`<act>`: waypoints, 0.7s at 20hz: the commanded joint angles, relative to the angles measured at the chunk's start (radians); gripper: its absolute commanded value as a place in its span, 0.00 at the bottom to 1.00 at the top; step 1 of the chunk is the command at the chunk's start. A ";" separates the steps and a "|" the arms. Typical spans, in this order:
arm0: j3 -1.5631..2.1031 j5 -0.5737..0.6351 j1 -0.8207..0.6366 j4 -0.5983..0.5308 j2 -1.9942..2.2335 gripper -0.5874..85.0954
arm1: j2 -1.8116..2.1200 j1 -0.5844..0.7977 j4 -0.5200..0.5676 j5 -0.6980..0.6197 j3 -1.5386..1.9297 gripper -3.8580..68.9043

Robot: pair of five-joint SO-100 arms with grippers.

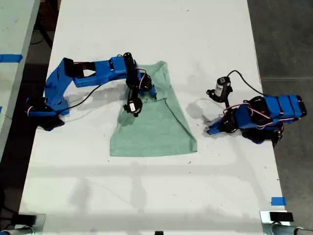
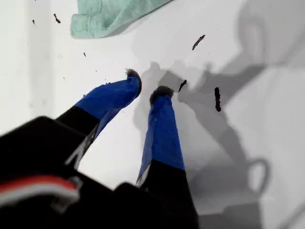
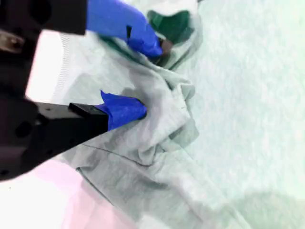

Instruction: Fold t shirt

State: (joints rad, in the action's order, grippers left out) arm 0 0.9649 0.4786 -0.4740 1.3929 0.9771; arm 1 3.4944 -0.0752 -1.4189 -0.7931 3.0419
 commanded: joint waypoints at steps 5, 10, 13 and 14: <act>-0.060 -0.005 -0.008 0.106 0.163 0.28 | 0.006 0.008 0.031 -0.014 0.043 0.16; 0.126 -0.115 -0.115 0.242 0.517 0.26 | 0.006 0.008 0.031 -0.014 0.043 0.16; 0.356 -0.193 -0.164 0.242 0.769 0.25 | 0.006 0.008 0.031 -0.014 0.043 0.16; 0.440 -0.210 -0.173 0.241 0.857 0.25 | 0.006 0.008 0.031 -0.014 0.043 0.16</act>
State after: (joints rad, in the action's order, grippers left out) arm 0 1.3070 0.3053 -0.6259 1.6337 1.6276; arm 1 3.4944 -0.0752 -1.4189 -0.7931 3.0419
